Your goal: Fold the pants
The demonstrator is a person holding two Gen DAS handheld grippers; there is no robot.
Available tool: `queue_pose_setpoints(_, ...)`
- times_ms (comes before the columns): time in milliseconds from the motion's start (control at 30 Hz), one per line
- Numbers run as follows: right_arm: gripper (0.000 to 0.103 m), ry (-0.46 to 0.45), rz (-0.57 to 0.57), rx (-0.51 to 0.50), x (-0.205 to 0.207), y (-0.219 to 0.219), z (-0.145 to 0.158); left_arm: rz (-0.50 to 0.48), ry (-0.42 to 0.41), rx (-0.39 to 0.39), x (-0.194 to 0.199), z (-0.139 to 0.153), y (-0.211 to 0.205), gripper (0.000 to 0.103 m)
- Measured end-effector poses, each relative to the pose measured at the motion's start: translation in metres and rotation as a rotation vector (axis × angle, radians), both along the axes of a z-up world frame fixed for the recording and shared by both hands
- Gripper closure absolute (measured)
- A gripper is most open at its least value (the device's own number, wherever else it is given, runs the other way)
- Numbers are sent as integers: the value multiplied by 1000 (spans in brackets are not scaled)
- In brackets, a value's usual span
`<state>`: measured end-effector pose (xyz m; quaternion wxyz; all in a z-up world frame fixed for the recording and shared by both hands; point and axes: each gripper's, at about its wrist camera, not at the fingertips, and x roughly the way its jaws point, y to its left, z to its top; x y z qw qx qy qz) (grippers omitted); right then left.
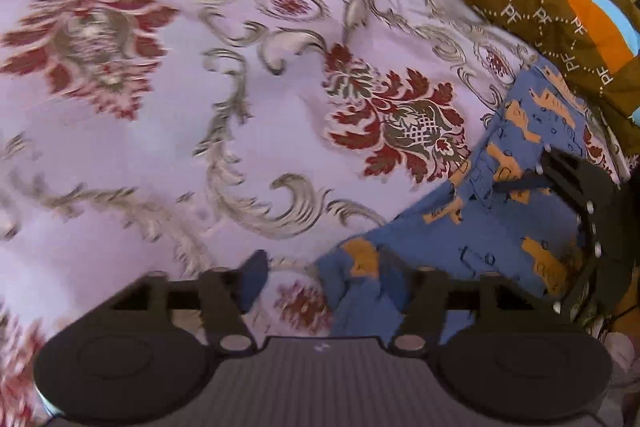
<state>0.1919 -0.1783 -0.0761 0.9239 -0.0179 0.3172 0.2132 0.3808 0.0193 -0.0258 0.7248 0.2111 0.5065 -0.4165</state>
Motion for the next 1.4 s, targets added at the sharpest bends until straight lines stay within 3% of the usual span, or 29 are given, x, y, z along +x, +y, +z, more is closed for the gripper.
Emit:
queue_pose_setpoints(200,1,169,89,136,84,-1,6,123,-94,50,-45,28,71,27)
queue_pose_setpoints(333,18,266,104,190,130,11,-5,258,-161,51,-71,31,113,28)
queue_pose_setpoints(467,49,316,121,178,148,27,-11,367,-155,16,-63,30,137,47)
queue_pose_setpoints(500,53,326,136,170,150,32,-11,370,-146,11,-61,31,139,53)
queue_pose_setpoints(533,64,328,157,154,149,37,-10,354,-144,17,-61,31,140,57)
queue_pose_setpoints(600,86,323,195,111,147,46,-9,288,-154,49,-65,32,136,88)
queue_pose_setpoints(633,96,315,210,92,145,51,-8,269,-149,60,-68,32,134,90)
queue_pose_setpoints(700,98,294,222,70,143,56,-5,261,-192,94,-78,34,125,97)
queue_pose_setpoints(867,103,219,123,59,143,55,-1,365,-266,143,-89,38,124,99)
queue_pose_setpoints(933,103,188,87,2,145,57,-5,366,-283,176,-88,31,125,99)
queue_pose_setpoints(1000,102,201,52,27,148,51,-10,391,-264,148,-85,29,131,98)
queue_pose_setpoints(1033,90,189,31,30,145,49,-9,392,-260,125,-85,30,134,96)
queue_pose_setpoints(1067,80,165,18,34,140,47,-5,391,-275,102,-87,32,138,85)
queue_pose_setpoints(1100,77,136,14,41,132,46,1,405,-302,91,-90,35,142,63)
queue_pose_setpoints(1133,70,106,16,53,120,45,10,427,-325,100,-93,38,144,49)
queue_pose_setpoints(1167,55,85,25,61,107,44,16,449,-358,108,-99,42,147,31)
queue_pose_setpoints(1233,31,47,53,47,71,45,28,440,-391,84,-112,51,153,25)
queue_pose_setpoints(1333,26,48,75,-24,17,48,30,378,-373,70,-136,52,158,20)
queue_pose_setpoints(1400,19,45,48,-115,-17,51,22,323,-360,128,-148,41,153,20)
